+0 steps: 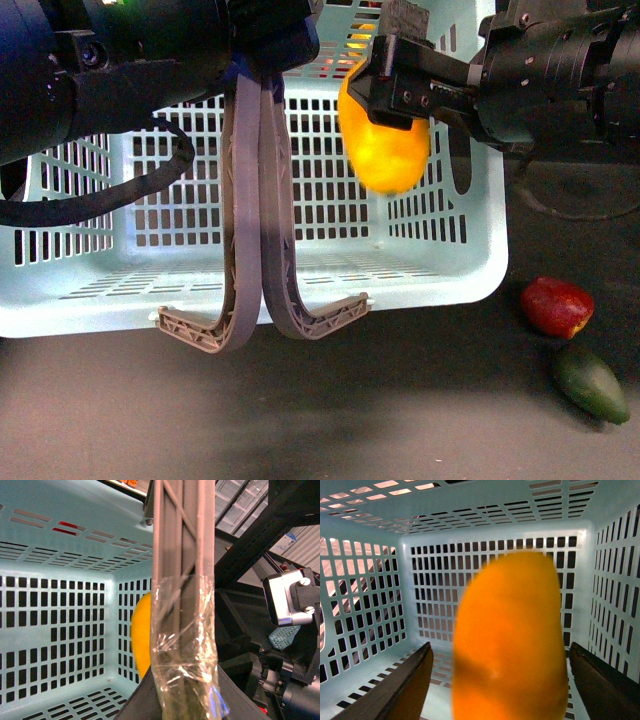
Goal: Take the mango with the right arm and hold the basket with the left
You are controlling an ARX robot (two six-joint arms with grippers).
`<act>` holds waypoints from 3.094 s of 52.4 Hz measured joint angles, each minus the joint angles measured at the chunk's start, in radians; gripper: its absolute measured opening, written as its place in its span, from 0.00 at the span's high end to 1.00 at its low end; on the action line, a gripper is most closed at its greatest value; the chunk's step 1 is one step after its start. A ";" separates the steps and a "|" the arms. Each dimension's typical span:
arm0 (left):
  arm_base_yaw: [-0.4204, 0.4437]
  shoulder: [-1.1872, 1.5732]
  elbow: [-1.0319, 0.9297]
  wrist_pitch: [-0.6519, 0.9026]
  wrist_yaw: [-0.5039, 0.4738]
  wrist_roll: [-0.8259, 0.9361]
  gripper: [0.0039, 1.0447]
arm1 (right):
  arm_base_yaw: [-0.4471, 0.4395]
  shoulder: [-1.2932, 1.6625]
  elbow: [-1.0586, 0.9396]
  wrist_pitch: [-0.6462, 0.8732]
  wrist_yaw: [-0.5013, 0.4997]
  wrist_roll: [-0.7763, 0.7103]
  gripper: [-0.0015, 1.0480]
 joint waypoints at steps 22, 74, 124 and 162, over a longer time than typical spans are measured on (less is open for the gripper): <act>0.001 0.009 0.000 -0.006 -0.003 0.009 0.93 | -0.132 -0.507 -0.311 -0.048 0.032 -0.012 0.08; 0.000 0.009 0.000 -0.006 0.001 0.007 0.93 | -0.347 -1.265 -0.803 -0.045 0.283 -0.309 0.63; 0.000 0.010 0.000 -0.006 0.001 0.008 0.93 | -0.347 -1.637 -0.803 -0.408 0.282 -0.327 0.98; 0.000 0.010 0.000 -0.006 0.000 0.007 0.93 | -0.347 -1.822 -0.803 -0.600 0.281 -0.330 0.55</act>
